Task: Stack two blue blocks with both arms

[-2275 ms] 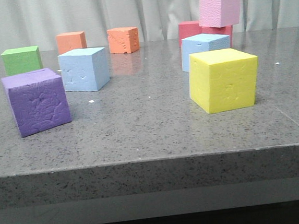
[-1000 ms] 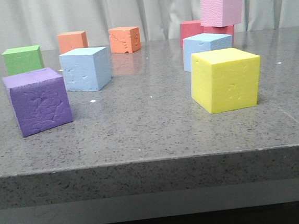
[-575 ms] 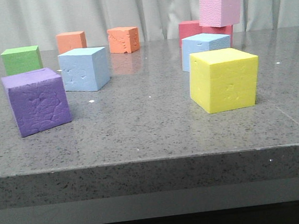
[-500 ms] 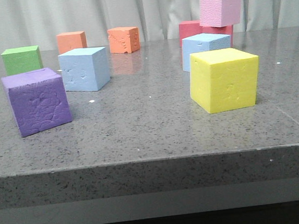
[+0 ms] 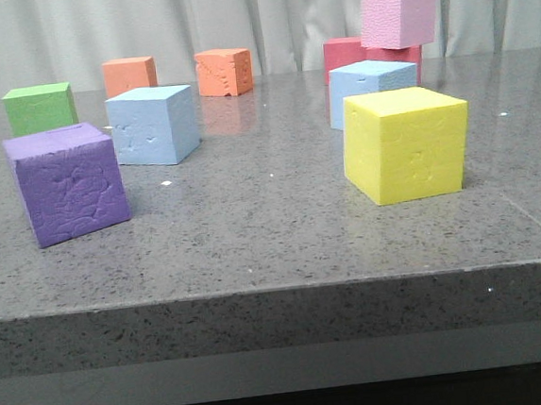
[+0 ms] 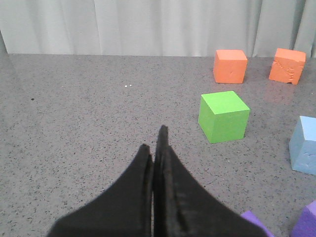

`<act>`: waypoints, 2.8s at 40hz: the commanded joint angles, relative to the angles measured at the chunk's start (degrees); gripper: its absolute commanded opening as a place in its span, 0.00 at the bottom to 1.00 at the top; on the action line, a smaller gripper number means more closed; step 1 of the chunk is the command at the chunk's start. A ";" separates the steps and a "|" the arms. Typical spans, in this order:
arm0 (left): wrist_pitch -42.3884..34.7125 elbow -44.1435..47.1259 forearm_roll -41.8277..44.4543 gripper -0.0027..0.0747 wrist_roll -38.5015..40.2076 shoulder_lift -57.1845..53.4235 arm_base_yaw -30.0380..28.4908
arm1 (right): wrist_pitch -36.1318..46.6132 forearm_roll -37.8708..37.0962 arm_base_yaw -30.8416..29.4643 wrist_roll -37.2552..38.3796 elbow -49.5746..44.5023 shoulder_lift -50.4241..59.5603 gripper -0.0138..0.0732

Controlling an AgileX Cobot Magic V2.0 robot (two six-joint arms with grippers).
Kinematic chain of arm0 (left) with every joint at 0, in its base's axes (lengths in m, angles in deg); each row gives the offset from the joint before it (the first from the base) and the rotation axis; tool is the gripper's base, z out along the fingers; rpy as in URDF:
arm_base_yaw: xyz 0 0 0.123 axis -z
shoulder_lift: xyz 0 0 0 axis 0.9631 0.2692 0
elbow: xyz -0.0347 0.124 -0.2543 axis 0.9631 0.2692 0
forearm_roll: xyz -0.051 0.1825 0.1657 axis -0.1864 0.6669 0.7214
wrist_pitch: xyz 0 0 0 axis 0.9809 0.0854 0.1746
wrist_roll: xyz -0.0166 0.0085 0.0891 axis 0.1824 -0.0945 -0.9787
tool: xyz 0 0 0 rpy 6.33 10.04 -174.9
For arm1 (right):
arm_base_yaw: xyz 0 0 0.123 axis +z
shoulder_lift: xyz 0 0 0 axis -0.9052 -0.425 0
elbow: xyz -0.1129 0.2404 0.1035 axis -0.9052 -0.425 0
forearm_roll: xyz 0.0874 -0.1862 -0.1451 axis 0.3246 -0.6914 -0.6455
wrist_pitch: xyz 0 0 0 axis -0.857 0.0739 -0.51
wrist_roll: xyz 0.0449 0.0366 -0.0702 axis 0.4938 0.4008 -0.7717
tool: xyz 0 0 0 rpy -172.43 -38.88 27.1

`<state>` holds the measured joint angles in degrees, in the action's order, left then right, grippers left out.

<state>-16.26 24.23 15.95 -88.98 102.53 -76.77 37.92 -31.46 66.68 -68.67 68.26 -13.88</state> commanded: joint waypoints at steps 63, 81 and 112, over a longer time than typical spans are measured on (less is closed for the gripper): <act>-6.82 -2.25 0.02 0.88 -0.06 0.54 0.45 | -14.49 2.72 7.81 -13.96 45.55 -58.34 0.90; -6.82 -2.25 0.02 0.88 -0.06 0.54 0.45 | -24.20 4.04 9.76 -16.14 65.34 -77.16 0.90; -6.82 -2.25 0.02 0.88 -0.06 0.54 0.45 | -23.90 4.86 11.64 -16.91 66.52 -82.26 0.67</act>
<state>-18.18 24.23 16.08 -88.98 102.53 -76.77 12.28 -27.84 78.46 -84.96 132.89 -99.42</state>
